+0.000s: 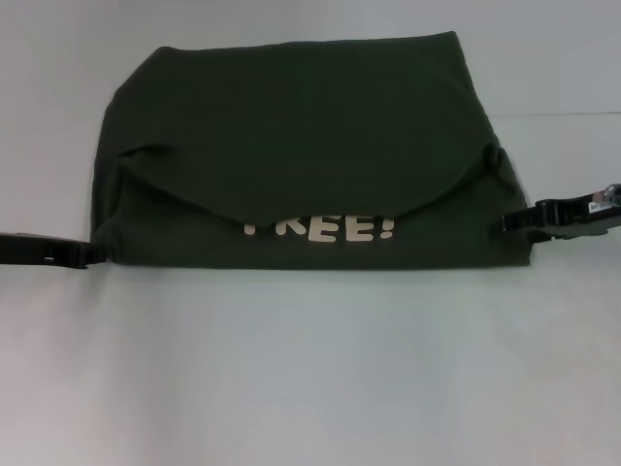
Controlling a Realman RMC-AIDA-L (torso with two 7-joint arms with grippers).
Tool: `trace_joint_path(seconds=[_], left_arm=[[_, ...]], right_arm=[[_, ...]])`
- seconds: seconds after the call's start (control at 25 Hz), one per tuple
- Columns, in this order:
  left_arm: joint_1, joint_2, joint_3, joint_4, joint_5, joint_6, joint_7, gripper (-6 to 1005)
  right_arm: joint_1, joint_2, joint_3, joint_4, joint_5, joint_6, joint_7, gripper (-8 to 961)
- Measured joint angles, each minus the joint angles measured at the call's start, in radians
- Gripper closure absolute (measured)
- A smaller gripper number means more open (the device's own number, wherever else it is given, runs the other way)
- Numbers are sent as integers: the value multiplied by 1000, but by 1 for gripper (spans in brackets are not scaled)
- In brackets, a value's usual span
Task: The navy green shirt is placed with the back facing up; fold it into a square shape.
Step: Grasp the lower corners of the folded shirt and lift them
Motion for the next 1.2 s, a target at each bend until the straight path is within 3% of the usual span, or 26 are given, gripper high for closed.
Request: trace_joint_path(seconds=[0.48, 1.2], left_arm=[[-2, 3, 0, 4, 3, 8, -10, 973], [-4, 2, -4, 5, 3, 8, -10, 974]], right_arm=[[1, 22, -21, 40, 0, 44, -20, 177], [13, 33, -21, 31, 5, 46, -32, 252]])
